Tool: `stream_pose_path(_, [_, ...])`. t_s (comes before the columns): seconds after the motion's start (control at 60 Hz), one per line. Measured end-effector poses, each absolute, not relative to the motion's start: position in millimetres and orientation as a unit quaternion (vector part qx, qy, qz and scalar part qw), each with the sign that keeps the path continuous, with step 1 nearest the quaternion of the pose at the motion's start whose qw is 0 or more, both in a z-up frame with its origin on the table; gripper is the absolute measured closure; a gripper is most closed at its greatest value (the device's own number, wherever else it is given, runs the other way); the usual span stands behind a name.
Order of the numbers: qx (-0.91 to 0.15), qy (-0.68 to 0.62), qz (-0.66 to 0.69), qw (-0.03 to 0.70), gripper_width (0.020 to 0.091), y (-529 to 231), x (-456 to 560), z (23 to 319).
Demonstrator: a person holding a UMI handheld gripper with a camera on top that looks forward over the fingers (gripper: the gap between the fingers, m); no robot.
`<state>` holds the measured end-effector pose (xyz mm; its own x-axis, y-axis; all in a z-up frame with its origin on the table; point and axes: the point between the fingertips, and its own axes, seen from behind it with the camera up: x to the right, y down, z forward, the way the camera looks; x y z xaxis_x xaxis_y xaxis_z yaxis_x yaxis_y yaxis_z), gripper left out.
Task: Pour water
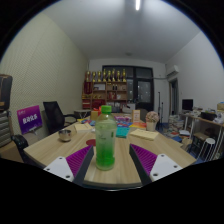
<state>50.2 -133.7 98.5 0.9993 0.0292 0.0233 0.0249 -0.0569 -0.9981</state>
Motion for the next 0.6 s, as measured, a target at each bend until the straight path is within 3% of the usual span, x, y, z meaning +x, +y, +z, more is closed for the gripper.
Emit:
stream_pose_path(0.267, [-0.726,0.003,-0.033,0.687,0.0303,-40,21,85])
stream_pose_path(0.333, [-0.727,0.025,-0.052,0.684,0.0614,-26,31,79])
stream_pose_path(0.55, [-0.706,0.061,-0.044,0.704,0.0645,-24,33,81])
stream_pose_path(0.6, [-0.712,0.049,-0.045,0.699,0.0679,-23,31,80])
